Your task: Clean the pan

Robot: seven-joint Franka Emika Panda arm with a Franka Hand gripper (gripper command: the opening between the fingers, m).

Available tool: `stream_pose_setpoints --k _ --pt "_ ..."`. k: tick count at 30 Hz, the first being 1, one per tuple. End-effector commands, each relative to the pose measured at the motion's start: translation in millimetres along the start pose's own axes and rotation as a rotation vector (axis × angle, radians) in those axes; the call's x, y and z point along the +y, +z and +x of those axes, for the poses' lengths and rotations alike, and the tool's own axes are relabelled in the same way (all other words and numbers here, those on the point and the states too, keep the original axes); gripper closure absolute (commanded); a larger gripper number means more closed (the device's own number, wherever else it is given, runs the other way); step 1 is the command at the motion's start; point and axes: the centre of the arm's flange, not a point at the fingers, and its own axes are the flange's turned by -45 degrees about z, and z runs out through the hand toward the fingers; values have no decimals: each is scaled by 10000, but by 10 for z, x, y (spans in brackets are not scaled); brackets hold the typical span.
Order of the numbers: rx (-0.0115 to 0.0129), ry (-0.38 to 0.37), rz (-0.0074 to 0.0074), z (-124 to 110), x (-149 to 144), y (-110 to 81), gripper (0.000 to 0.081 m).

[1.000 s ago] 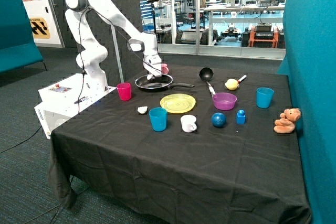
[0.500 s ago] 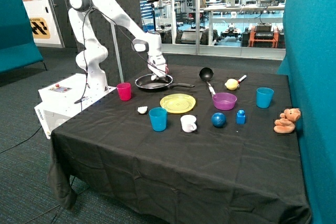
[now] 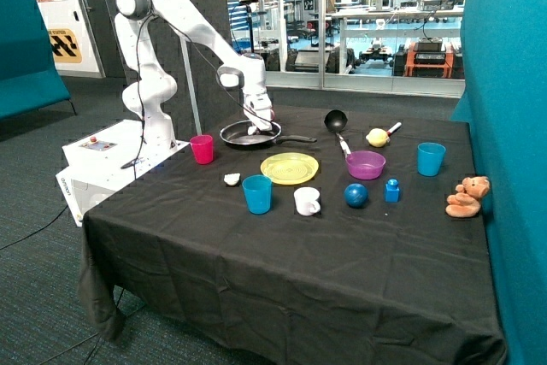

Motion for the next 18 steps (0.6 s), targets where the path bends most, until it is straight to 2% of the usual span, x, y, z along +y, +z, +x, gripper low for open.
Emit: stream_pose_setpoints --k 1,18 --pt "37 255 -33 -64 149 40 808" --pt "38 824 -32 -300 443 76 808"
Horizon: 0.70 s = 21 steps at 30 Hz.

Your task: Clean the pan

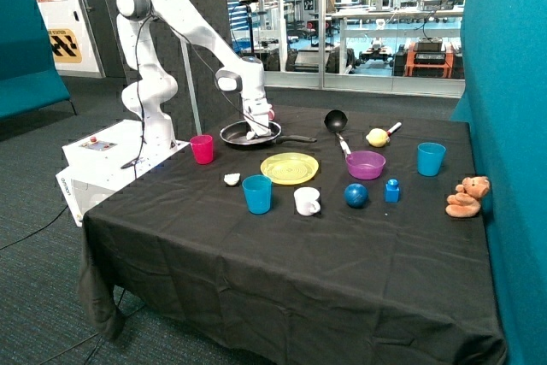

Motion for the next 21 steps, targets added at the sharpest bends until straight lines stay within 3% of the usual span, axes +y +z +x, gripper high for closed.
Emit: stream_pose_setpoints --k 1,21 --pt "33 345 13 -143 191 17 808" --pt "33 364 13 -587 124 14 808"
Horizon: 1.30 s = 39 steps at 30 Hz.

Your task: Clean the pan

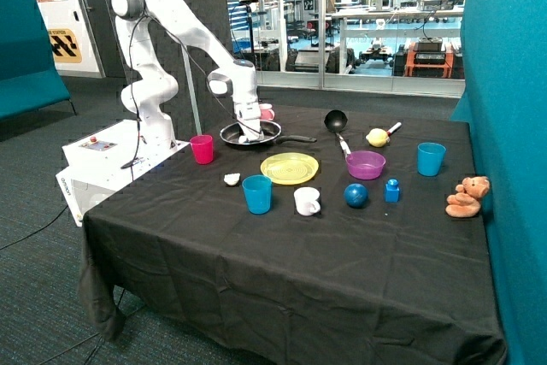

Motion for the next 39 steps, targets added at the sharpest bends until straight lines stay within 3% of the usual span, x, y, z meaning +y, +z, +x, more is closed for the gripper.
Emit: stream_pose_setpoints --k 1,14,23,39 --pt "58 3 -30 -200 -53 -13 808" --pt "58 -586 -32 -97 -347 -58 808" --pt "57 -1013 -33 83 -402 -297 808" --pt "58 -357 -31 228 -217 -640 808"
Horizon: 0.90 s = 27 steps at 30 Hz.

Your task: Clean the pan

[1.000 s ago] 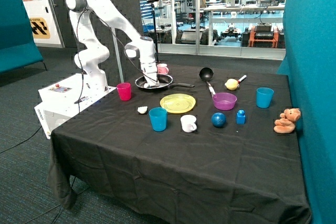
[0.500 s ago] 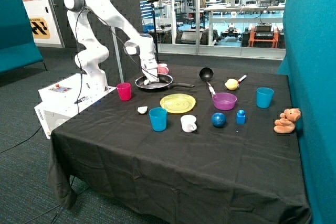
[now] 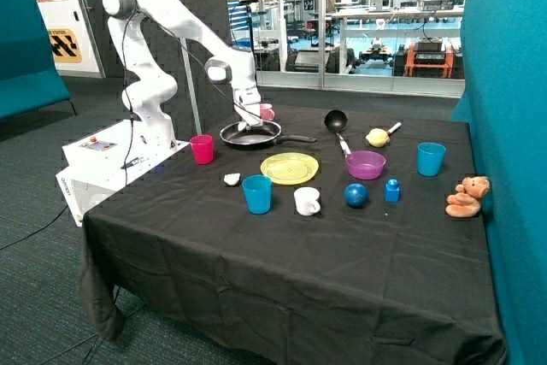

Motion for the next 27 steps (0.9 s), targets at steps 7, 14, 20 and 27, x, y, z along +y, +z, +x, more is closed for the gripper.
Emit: stream_pose_setpoints --k 7,14,20,27 --pt "-40 970 -20 103 202 -379 805" --pt "-39 1614 -21 100 261 -565 808" --pt "-38 2822 -24 20 405 -757 808" --pt "-37 3873 -26 -115 596 -891 808"
